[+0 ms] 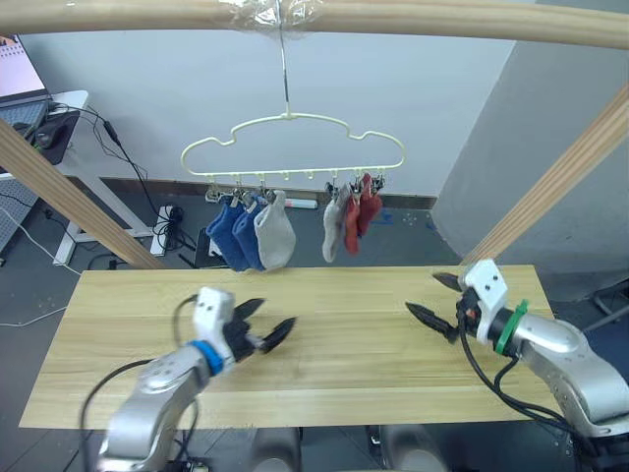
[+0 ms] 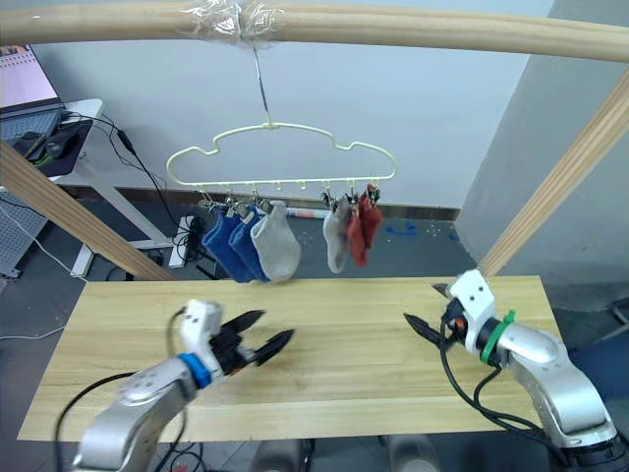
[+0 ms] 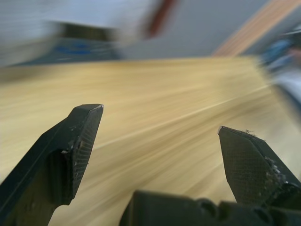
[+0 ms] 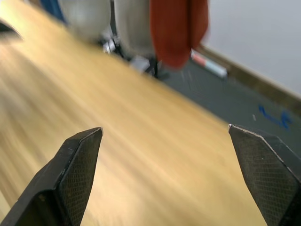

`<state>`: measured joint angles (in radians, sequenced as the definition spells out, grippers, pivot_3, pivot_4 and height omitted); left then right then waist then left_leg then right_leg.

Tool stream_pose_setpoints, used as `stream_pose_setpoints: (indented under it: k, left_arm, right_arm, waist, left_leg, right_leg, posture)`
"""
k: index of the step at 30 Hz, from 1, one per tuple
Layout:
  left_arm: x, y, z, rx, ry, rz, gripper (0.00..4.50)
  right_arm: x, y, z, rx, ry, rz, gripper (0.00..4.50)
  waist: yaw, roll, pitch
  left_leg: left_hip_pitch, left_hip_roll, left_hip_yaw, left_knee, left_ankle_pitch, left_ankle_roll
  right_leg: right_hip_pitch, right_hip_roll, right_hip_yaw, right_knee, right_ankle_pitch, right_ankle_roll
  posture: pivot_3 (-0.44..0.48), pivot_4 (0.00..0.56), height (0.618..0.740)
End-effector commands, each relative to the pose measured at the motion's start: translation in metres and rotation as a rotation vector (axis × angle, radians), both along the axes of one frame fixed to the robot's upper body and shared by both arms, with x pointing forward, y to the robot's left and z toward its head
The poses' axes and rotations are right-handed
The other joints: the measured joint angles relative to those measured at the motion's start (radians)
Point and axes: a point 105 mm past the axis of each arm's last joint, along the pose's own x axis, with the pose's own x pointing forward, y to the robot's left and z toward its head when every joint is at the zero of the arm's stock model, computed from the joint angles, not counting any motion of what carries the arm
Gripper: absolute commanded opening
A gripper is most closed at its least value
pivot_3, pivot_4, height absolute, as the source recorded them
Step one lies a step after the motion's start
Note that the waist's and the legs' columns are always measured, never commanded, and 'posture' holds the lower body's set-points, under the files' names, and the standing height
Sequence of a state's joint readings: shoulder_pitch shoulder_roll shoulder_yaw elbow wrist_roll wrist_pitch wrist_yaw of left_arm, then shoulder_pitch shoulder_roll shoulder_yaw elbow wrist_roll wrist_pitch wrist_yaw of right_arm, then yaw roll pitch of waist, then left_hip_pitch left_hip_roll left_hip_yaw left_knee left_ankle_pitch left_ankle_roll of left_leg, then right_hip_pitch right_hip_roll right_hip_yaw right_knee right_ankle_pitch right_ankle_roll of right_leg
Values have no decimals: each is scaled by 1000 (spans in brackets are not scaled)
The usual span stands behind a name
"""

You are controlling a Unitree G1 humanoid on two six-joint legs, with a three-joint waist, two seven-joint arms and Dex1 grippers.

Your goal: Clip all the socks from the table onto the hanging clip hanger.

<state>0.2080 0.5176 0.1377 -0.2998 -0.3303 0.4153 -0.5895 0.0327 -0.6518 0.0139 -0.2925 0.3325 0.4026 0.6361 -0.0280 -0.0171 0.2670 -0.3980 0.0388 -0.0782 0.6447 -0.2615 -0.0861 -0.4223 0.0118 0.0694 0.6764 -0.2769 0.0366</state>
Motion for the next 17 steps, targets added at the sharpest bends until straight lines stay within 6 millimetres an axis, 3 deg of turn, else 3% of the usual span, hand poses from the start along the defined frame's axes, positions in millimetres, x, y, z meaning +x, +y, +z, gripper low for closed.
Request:
stream_pose_setpoints:
  k: [1,3,6,10,17]
  left_arm:
    - [-8,40,8,141,-64,92,4466]
    - [-17,71,6,224,-47,171,4466]
    - [-31,97,1,298,-7,224,4466]
    - [-36,106,-5,287,-16,261,4466]
    - [-24,100,-13,181,-17,273,4466]
  right_arm:
    - [-1,-11,3,-47,-64,14,4465]
    - [-3,-19,-3,-67,-57,12,4465]
    - [-5,-32,-14,-111,-38,-5,4465]
    - [-3,-45,-20,-112,-21,-84,4465]
    - [5,-52,-18,-120,-38,-167,4465]
  waist:
    - [4,0,0]
    - [7,-1,0]
    - [14,-1,-1]
    - [31,-2,-4]
    - [52,-7,-28]
  left_leg:
    - [0,0,0,0,0,0]
    - [0,0,0,0,0,0]
    - [0,0,0,-1,0,0]
    - [0,0,1,0,0,0]
    - [0,0,0,0,0,0]
  right_leg:
    - [0,0,0,0,0,0]
    - [0,0,0,0,0,0]
    - [0,0,0,0,0,0]
    - [0,0,0,-1,0,0]
    - [0,0,-1,1,0,-1]
  posture:
    - [138,214,740]
    - [152,206,740]
    - [168,193,740]
    - [181,170,740]
    - [166,132,740]
